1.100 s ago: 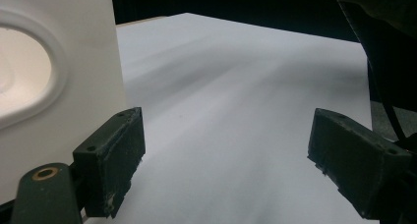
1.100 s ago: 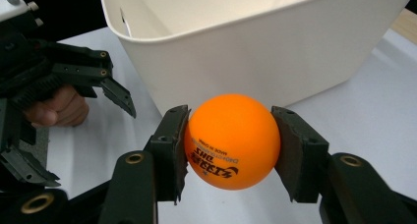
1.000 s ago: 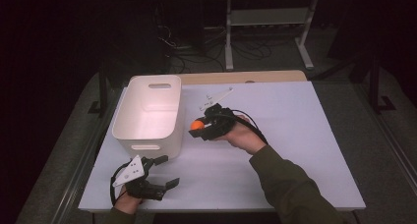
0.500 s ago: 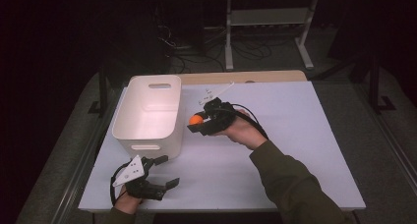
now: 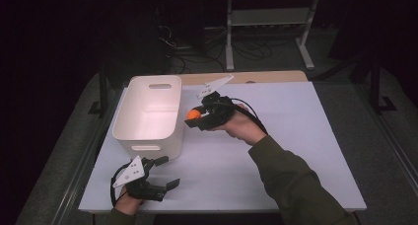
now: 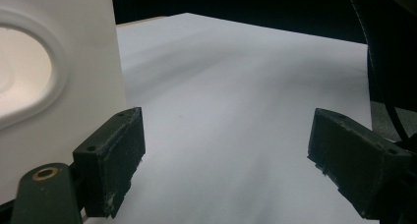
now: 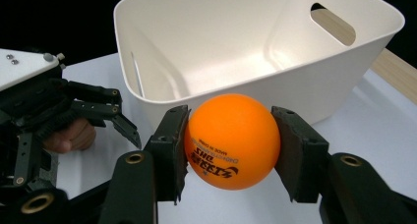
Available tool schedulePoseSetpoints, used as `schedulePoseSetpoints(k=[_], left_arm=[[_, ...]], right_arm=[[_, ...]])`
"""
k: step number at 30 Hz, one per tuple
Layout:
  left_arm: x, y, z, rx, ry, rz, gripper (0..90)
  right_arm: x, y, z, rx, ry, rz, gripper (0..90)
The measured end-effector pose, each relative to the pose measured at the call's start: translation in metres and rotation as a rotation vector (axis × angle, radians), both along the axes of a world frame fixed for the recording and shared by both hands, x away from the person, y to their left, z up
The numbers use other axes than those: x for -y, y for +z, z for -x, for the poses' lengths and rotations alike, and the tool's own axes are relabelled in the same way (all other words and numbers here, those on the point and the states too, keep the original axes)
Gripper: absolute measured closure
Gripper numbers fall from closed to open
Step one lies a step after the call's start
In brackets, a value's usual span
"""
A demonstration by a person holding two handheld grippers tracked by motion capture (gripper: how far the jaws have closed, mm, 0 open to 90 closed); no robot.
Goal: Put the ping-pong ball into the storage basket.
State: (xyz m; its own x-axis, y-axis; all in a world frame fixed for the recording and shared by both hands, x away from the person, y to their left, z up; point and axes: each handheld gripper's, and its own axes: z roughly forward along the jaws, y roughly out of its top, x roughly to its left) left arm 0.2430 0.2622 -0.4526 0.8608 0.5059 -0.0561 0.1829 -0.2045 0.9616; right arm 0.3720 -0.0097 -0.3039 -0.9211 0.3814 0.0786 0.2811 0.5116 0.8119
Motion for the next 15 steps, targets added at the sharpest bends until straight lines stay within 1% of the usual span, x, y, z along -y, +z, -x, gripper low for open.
schedulePoseSetpoints(k=[15], left_arm=[[0.0,0.0,0.0,0.002,0.0,-0.001,14.0]], right_arm=[[-0.014,0.008,-0.005,0.003,0.017,-0.011,49.8]])
